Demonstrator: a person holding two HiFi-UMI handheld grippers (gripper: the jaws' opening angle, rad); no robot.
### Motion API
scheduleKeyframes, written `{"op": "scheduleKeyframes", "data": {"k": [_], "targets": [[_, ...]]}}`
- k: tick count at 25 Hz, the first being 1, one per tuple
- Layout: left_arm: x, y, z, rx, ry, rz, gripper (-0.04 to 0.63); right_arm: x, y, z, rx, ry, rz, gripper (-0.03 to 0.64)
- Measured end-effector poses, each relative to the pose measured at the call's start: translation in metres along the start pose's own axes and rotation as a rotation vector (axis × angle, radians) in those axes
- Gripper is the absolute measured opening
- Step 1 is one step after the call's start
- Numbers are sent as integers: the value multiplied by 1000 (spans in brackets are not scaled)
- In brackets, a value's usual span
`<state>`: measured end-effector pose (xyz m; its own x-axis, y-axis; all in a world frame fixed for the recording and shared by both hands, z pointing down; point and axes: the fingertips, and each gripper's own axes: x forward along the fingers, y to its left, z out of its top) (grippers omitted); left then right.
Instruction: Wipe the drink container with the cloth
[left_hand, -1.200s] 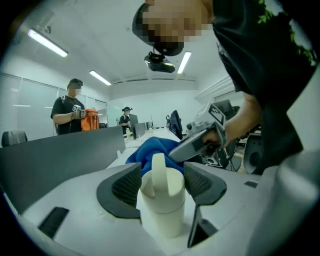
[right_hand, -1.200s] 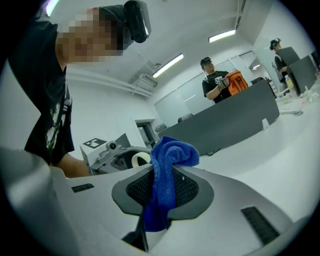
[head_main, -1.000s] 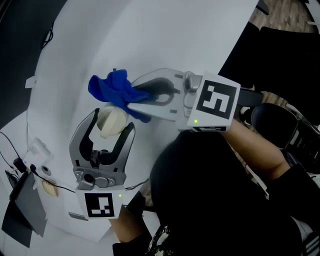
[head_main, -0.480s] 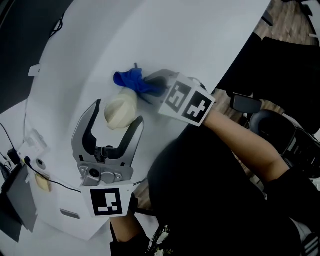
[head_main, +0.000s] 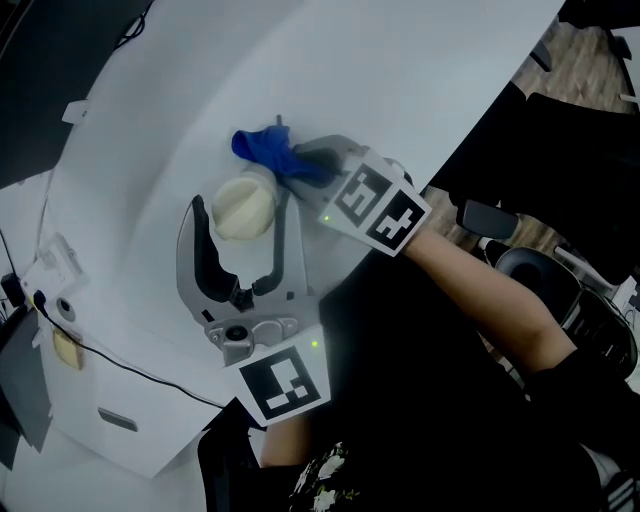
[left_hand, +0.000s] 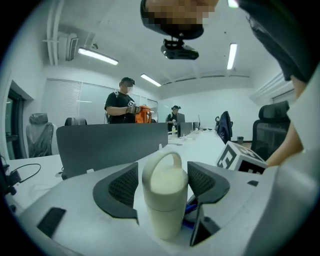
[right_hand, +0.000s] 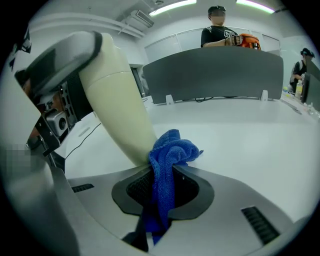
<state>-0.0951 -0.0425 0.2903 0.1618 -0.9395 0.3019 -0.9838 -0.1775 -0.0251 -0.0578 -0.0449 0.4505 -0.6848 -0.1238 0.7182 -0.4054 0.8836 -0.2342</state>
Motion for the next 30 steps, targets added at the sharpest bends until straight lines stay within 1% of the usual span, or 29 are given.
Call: {"op": "scheduleKeyframes", "data": {"k": [1, 2, 3, 4, 6, 8, 9, 10, 11, 12, 14, 17, 19, 21, 24, 25, 27, 29, 30], "targets": [[1, 2, -2, 0, 13, -7, 298, -1, 0, 1, 11, -13, -5, 55], [2, 1, -3, 7, 20, -35, 281, -4, 0, 3, 32, -34, -7, 57], [2, -1, -4, 30, 18, -90, 281, -11, -1, 5, 63, -65, -6, 60], [1, -6, -3, 72, 8, -172, 280, -20, -2, 10, 99, -107, -4, 61], [0, -17, -2, 184, -20, -378, 279, -48, -6, 25, 176, -212, 13, 61], [-2, -23, -1, 263, -36, -567, 280, -81, -6, 50, 247, -331, 73, 61], [-2, -23, -1, 279, -37, -632, 279, -97, -3, 66, 269, -388, 121, 61], [-1, -21, -1, 281, -36, -675, 280, -110, 1, 81, 275, -439, 172, 61], [0, -20, -1, 274, -36, -700, 281, -119, 6, 95, 269, -477, 220, 61], [2, -18, 0, 262, -39, -713, 280, -123, 10, 105, 259, -501, 260, 61], [3, -16, 1, 242, -49, -721, 281, -116, 16, 109, 261, -507, 314, 61], [3, -18, 4, 232, -66, -731, 281, -91, 17, 90, 360, -479, 355, 61], [2, -20, 5, 228, -76, -737, 281, -76, 11, 73, 385, -447, 325, 57], [3, -17, 4, 216, -78, -728, 281, -56, 3, 57, 372, -385, 264, 54], [5, -15, 3, 205, -69, -711, 281, -27, -6, 34, 396, -238, 199, 52], [5, -15, 3, 204, -67, -706, 281, -19, -8, 26, 385, -175, 176, 51], [6, -17, 4, 206, -65, -694, 281, -7, -11, 13, 318, -69, 127, 52], [7, -17, 5, 220, -62, -663, 281, -1, -12, 8, 256, -24, 95, 52], [8, -16, 6, 228, -61, -630, 281, -1, -12, 7, 244, -19, 89, 52]]}}
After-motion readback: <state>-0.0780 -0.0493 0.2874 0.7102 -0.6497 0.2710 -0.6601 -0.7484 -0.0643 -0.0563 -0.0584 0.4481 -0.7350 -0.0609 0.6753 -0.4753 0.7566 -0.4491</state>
